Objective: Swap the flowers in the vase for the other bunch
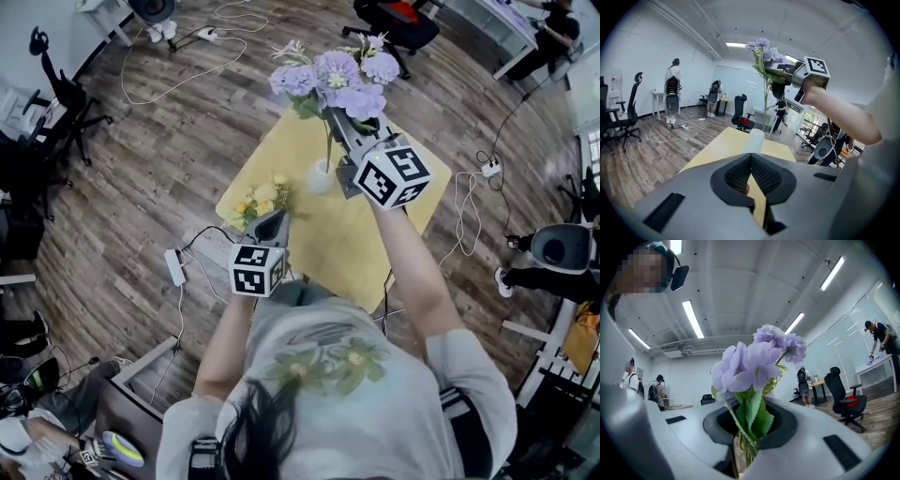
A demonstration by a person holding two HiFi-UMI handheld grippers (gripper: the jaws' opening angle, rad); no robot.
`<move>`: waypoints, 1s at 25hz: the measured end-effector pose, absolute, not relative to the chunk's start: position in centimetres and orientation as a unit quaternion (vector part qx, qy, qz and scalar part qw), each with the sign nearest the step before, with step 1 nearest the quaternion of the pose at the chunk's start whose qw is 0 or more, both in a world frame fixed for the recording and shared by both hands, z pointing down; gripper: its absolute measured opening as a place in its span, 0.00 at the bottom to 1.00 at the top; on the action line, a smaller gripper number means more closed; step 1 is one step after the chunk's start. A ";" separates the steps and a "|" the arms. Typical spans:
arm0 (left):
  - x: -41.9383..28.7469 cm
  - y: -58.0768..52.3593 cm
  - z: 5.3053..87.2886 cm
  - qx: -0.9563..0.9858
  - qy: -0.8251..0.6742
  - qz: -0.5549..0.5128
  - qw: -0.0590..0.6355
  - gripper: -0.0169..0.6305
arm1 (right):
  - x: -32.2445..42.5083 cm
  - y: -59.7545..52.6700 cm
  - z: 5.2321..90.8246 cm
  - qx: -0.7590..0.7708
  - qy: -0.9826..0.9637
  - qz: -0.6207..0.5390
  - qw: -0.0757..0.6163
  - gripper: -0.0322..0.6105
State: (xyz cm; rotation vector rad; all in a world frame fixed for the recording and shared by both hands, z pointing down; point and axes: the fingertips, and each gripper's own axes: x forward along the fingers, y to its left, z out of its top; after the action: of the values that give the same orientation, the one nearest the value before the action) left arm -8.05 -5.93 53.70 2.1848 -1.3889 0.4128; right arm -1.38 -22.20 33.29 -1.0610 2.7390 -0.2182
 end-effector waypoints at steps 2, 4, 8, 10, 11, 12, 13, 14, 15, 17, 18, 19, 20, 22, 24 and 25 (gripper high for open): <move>-9.0 -6.2 53.5 0.803 -0.514 0.152 0.260 0.05 | -2.2 -22.7 33.0 -0.359 0.925 -0.071 0.103 0.17; -9.9 -6.4 53.2 0.801 -0.517 0.149 0.264 0.05 | -3.1 -23.3 33.0 -0.359 0.925 -0.071 0.100 0.17; -11.2 -6.9 52.8 0.794 -0.523 0.146 0.272 0.05 | -4.1 -24.1 34.1 -0.358 0.926 -0.079 0.089 0.17; -11.8 -7.1 52.9 0.792 -0.525 0.148 0.274 0.05 | -4.4 -24.0 34.9 -0.357 0.926 -0.083 0.093 0.17; -12.0 -7.1 53.0 0.791 -0.526 0.149 0.275 0.05 | -4.5 -24.0 35.4 -0.357 0.925 -0.086 0.095 0.17; -12.2 -7.1 53.1 0.790 -0.526 0.149 0.276 0.05 | -4.6 -23.9 36.0 -0.357 0.925 -0.089 0.094 0.17; -12.4 -7.1 53.3 0.790 -0.527 0.150 0.277 0.05 | -4.8 -23.8 36.7 -0.358 0.925 -0.093 0.091 0.17; -12.6 -7.2 53.4 0.789 -0.527 0.150 0.277 0.05 | -4.9 -23.8 37.4 -0.358 0.925 -0.097 0.087 0.17; -12.6 -7.2 53.5 0.789 -0.527 0.150 0.277 0.05 | -5.0 -23.7 38.0 -0.358 0.925 -0.101 0.082 0.17; -12.6 -7.3 53.6 0.789 -0.527 0.151 0.279 0.05 | -5.0 -23.4 39.3 -0.355 0.925 -0.113 0.073 0.17; -12.5 -7.3 53.6 0.789 -0.526 0.152 0.280 0.05 | -5.0 -23.2 40.0 -0.354 0.925 -0.119 0.067 0.17; -12.4 -7.3 53.6 0.789 -0.525 0.152 0.280 0.05 | -5.0 -23.0 40.7 -0.353 0.925 -0.125 0.059 0.17; -12.4 -7.3 53.5 0.789 -0.524 0.153 0.280 0.05 | -5.1 -22.7 41.5 -0.353 0.926 -0.129 0.049 0.17; -12.5 -7.3 53.5 0.790 -0.523 0.152 0.280 0.05 | -5.3 -22.3 43.1 -0.354 0.925 -0.135 0.029 0.17; -12.6 -7.4 53.5 0.791 -0.522 0.152 0.281 0.05 | -5.4 -21.9 44.7 -0.355 0.924 -0.141 0.012 0.17; -12.6 -7.3 53.5 0.791 -0.522 0.153 0.281 0.05 | -5.5 -21.6 45.5 -0.355 0.924 -0.143 0.004 0.17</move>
State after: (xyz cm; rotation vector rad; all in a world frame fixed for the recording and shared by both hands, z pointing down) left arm -12.57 -7.31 53.53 2.1193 -1.3983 0.4095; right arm -5.47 -21.64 45.45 -1.1139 2.8942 -0.4483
